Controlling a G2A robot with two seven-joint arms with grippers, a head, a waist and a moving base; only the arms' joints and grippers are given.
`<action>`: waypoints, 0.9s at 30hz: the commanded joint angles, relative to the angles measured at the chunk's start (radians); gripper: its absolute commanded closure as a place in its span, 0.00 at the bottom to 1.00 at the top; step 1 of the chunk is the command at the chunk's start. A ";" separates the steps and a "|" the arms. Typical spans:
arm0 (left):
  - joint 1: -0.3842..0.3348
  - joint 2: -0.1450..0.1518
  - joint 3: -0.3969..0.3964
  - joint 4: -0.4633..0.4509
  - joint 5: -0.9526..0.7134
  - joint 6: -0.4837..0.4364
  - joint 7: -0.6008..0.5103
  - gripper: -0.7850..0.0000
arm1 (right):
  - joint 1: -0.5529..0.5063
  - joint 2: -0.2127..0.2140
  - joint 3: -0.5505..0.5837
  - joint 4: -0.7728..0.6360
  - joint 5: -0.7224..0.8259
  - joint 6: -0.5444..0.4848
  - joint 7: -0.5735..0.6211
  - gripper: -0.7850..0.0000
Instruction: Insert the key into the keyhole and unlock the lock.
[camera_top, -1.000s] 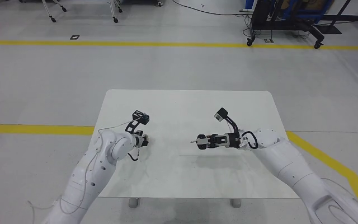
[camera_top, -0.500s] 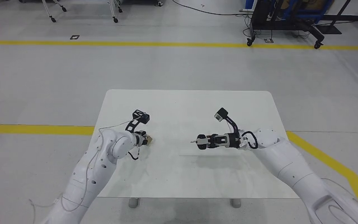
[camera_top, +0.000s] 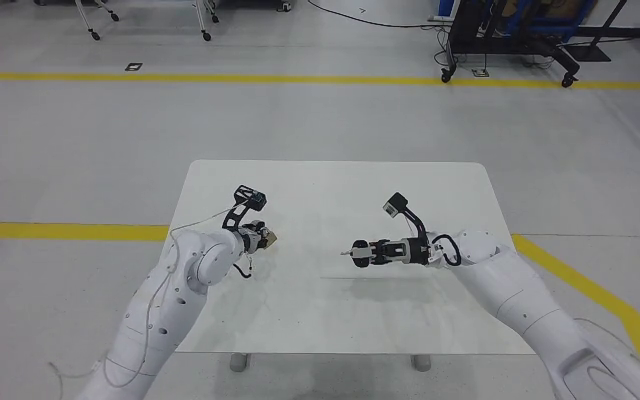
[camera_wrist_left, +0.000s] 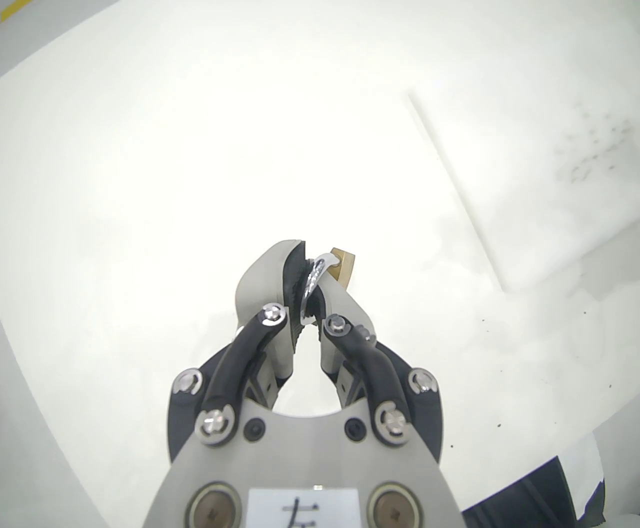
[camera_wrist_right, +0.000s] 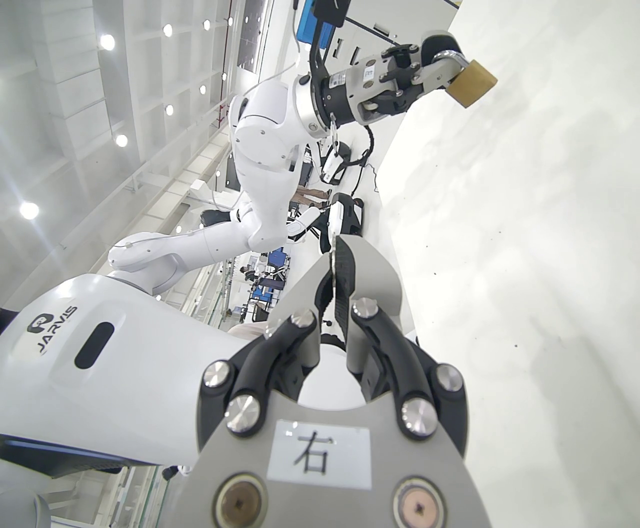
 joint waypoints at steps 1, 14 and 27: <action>-0.001 0.000 0.001 0.003 0.000 -0.001 -0.002 1.00 | 0.000 0.000 0.000 0.000 0.000 0.000 0.000 1.00; -0.025 -0.029 -0.057 0.171 -0.552 -0.098 0.094 1.00 | -0.038 -0.021 0.014 -0.023 0.058 -0.037 -0.106 1.00; -0.034 -0.046 -0.072 0.230 -0.869 -0.113 0.035 1.00 | -0.028 -0.038 -0.003 -0.018 0.045 -0.018 -0.160 1.00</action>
